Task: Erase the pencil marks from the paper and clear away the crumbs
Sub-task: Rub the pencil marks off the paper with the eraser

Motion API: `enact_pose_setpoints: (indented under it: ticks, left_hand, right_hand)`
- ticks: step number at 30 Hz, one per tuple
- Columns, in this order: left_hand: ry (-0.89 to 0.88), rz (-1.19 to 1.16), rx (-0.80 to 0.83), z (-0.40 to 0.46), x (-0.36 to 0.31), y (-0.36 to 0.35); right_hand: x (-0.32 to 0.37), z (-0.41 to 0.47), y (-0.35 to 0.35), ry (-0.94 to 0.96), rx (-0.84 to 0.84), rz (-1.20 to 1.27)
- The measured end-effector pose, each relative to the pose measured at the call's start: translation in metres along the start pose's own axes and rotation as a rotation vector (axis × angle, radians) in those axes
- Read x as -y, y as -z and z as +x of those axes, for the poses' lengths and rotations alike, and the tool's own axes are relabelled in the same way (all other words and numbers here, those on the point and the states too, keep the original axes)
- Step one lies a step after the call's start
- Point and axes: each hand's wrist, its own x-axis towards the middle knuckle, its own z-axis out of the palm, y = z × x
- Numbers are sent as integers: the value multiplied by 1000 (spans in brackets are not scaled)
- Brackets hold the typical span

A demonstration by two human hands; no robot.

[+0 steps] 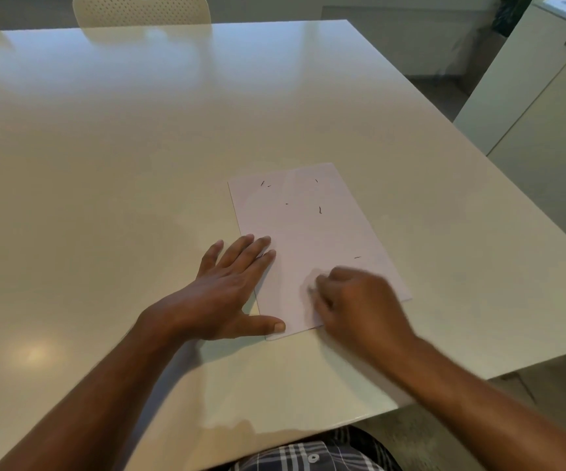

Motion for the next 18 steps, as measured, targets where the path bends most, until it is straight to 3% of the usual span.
enact_pose_setpoints:
  ticks: [3,8,13,18]
  left_hand:
    - [-1,9,4,1,0,-1]
    - [-2,7,2,0,0,1]
    - [-2,21,5,0,-1,1]
    - [-2,15,5,0,-1,1]
  right_hand:
    - [15,-14,-2,101,124,9]
    - [-37,16,3,-105,-74,-98]
    - [19,-18,-2,109,112,12]
    - [-43,18,3,-153,-89,-129]
